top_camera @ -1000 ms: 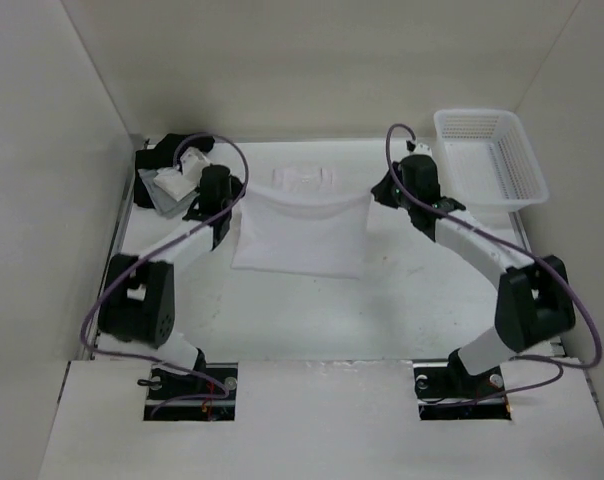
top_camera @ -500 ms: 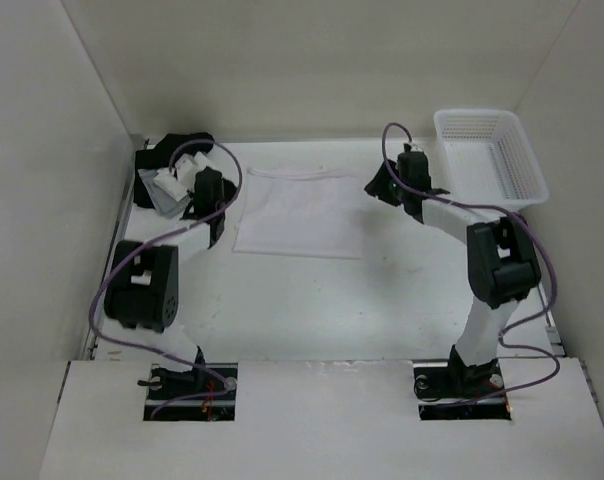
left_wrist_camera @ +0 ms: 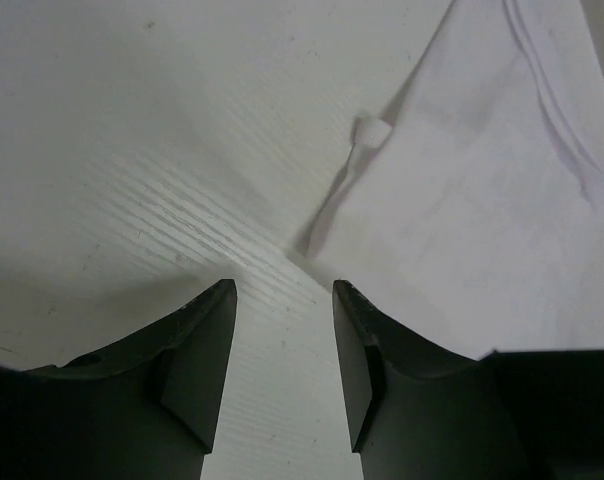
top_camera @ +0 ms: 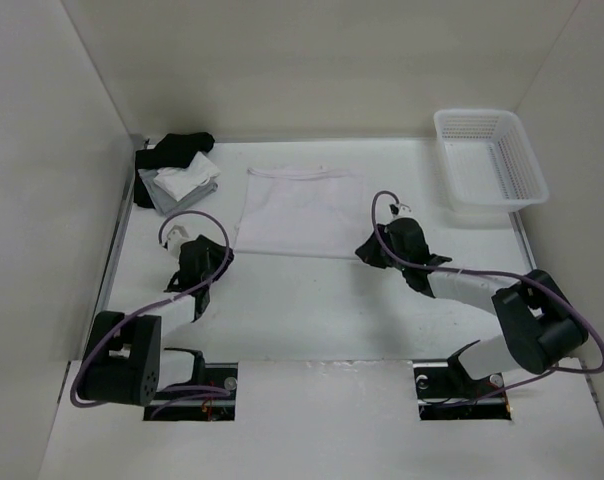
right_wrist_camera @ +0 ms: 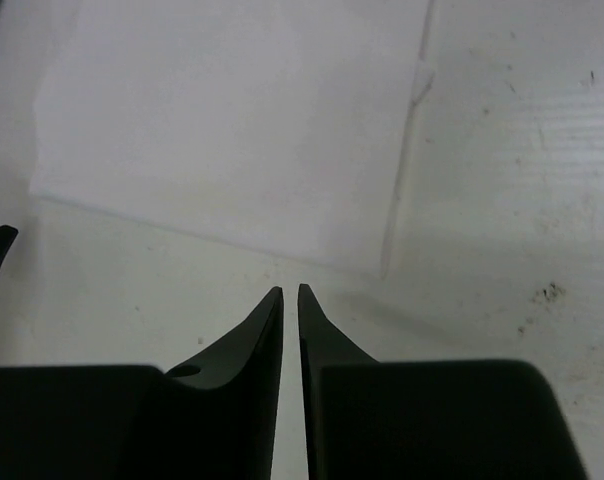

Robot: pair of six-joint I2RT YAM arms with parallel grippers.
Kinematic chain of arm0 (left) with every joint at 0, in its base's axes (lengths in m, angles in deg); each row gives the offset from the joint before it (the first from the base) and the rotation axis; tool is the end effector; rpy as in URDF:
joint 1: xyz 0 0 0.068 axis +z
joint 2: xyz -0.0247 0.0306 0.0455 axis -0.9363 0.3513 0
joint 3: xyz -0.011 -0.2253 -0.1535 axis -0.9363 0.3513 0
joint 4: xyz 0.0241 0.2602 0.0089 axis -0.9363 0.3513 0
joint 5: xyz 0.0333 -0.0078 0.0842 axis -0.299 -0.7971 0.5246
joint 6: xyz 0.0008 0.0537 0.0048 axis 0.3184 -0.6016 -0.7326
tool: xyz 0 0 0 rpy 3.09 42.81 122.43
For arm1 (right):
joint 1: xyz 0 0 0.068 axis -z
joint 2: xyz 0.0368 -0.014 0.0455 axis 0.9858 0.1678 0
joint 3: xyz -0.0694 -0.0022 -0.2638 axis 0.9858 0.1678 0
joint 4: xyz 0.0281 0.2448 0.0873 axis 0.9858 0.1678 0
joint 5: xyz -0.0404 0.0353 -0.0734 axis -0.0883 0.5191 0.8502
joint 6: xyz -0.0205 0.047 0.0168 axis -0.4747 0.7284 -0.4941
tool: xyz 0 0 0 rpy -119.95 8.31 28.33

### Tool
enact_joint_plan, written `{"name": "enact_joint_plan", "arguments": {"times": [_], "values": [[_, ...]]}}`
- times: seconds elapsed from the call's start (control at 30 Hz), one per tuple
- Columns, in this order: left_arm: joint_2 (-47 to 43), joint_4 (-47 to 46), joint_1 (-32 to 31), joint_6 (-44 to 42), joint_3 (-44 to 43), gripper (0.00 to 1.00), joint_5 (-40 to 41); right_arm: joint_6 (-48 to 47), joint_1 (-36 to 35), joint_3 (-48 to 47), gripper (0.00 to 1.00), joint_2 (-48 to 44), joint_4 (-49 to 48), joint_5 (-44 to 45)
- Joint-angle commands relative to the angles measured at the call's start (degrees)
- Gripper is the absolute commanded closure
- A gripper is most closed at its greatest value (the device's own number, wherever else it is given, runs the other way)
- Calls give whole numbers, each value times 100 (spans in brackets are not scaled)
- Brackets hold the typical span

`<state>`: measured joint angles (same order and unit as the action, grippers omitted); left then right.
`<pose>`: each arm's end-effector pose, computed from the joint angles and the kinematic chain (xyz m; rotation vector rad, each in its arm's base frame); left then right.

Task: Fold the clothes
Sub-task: Fold the tank top

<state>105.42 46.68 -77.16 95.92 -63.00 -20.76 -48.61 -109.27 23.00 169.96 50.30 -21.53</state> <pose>0.2137 -0.0229 0.1421 -0.9160 1.9248 -0.4537 0.2515 0.1400 0.1795 0.1773 2.1998 0.7103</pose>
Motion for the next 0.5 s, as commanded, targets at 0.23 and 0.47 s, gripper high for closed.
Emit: {"name": "enact_joint_plan", "arguments": {"times": [0.23, 0.47], "values": [[1133, -1243, 118, 631, -152, 55, -881, 340, 14, 543, 63, -11, -974, 288], [1819, -1569, 101, 789, -345, 71, -715, 525, 129, 604, 55, 218, -1044, 341]]}}
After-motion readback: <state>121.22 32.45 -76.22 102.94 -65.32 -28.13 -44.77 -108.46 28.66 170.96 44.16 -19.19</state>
